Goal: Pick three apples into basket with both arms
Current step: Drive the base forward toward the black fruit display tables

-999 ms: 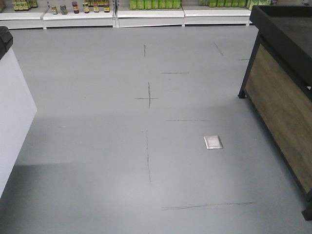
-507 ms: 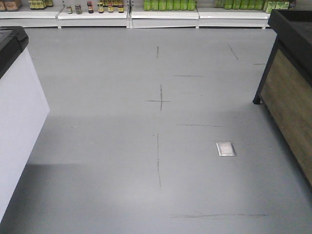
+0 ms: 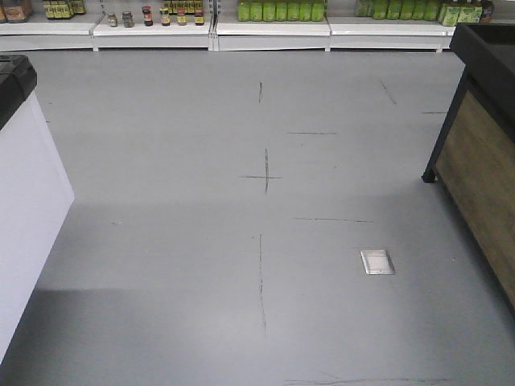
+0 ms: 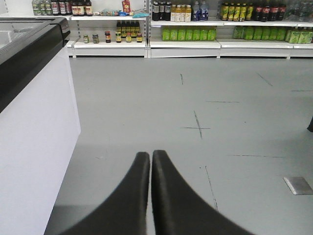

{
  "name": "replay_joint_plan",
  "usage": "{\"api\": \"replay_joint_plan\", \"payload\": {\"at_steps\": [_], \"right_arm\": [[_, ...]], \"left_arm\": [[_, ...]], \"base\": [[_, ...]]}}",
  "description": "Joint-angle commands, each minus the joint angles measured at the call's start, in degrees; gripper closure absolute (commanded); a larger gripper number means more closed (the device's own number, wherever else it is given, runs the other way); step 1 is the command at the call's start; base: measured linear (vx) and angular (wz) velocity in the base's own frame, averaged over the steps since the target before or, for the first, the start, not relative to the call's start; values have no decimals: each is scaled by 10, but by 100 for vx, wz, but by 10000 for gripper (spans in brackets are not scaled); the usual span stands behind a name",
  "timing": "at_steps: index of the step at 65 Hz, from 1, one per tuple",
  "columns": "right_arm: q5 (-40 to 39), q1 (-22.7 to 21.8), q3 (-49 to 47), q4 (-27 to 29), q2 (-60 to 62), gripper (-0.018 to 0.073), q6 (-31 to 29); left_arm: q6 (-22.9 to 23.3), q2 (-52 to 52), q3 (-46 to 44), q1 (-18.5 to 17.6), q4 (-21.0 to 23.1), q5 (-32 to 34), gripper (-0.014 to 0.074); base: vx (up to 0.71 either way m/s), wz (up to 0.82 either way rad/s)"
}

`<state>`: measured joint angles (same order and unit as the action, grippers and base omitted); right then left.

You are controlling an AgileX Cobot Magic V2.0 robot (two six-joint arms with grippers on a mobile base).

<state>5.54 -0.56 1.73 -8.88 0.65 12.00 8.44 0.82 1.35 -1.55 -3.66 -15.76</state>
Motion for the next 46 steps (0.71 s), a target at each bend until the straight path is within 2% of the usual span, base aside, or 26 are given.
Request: {"api": "replay_joint_plan", "payload": {"at_steps": [1,23,46], "right_arm": [[-45,-4,7,-4,0,563,-6],[-45,-4,7,-4,0,563,-6],[-45,-4,7,-4,0,563,-6]], "left_arm": [[5,1,11,-4,3,42,603],[5,1,11,-4,3,42,603],[5,1,11,-4,3,42,603]], "base": [[19,-5],[21,-10],[22,-24]]}}
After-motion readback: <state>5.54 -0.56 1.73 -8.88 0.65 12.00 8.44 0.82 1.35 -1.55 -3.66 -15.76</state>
